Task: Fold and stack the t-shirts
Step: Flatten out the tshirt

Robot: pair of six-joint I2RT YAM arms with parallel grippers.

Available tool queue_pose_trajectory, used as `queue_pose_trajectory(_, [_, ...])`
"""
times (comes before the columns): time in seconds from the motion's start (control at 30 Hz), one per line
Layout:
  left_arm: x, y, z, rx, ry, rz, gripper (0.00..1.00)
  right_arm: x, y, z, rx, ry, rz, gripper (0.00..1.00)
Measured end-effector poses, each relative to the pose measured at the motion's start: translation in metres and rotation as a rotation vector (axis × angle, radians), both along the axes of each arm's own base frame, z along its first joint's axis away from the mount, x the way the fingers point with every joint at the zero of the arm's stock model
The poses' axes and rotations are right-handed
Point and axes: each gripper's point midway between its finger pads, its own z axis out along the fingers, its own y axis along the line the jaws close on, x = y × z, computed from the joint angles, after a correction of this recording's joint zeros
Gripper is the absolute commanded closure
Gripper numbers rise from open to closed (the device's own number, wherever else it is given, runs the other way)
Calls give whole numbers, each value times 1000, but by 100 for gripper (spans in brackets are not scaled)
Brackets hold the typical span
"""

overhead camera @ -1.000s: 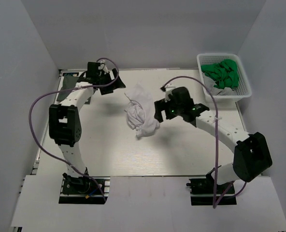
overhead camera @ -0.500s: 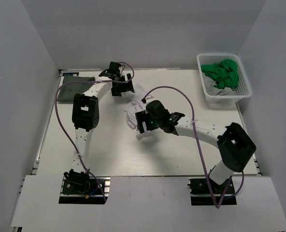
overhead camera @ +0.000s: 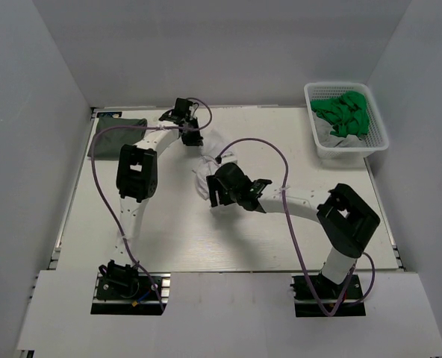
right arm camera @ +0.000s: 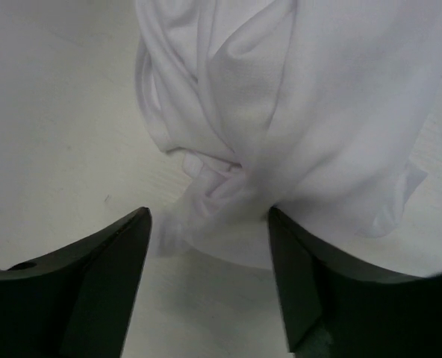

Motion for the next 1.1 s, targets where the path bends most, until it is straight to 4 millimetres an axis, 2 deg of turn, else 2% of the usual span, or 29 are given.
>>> queue_pose_trajectory(0.03, [-1, -2, -2, 4, -2, -5, 100, 1, 2, -1, 7, -1, -3, 49])
queue_pose_trajectory(0.07, [0, -3, -1, 1, -7, -3, 100, 2, 3, -2, 8, -4, -2, 61])
queue_pose_trajectory(0.17, [-3, -6, -1, 18, -21, -3, 100, 3, 4, -6, 15, 8, -19, 87])
queue_pose_trajectory(0.3, [-15, 3, 1, 59, -9, 25, 100, 6, -7, -8, -18, 5, -63, 94])
queue_pose_trajectory(0.33, [-21, 6, 3, 71, -5, 32, 100, 7, -11, -7, -29, 5, -75, 100])
queue_pose_trajectory(0.43, [-38, 17, 21, 80, -8, 56, 100, 9, -29, 10, -40, -14, -119, 100])
queue_pose_trajectory(0.5, [-44, 21, 48, 58, -58, 75, 100, 10, -45, 34, -21, -45, -147, 100])
queue_pose_trajectory(0.63, [-53, 30, 132, -1, -214, 115, 100, 15, -74, 97, 60, -144, -193, 100])
queue_pose_trajectory(0.7, [-57, 36, 183, -33, -325, 141, 100, 16, -88, 119, 80, -187, -209, 100])
queue_pose_trajectory(0.8, [-72, 43, 242, -78, -449, 166, 100, 17, -109, 138, 68, -235, -233, 100])
queue_pose_trajectory(0.9, [-92, 52, 287, -110, -536, 183, 100, 18, -131, 157, 39, -292, -246, 100])
queue_pose_trajectory(0.97, [-103, 56, 312, -128, -586, 194, 100, 18, -142, 177, 26, -337, -240, 100])
queue_pose_trajectory(1.03, [-117, 60, 337, -150, -637, 198, 100, 20, -146, 206, 19, -391, -215, 100])
queue_pose_trajectory(1.1, [-131, 64, 362, -173, -689, 201, 100, 19, -144, 247, 46, -454, -170, 100])
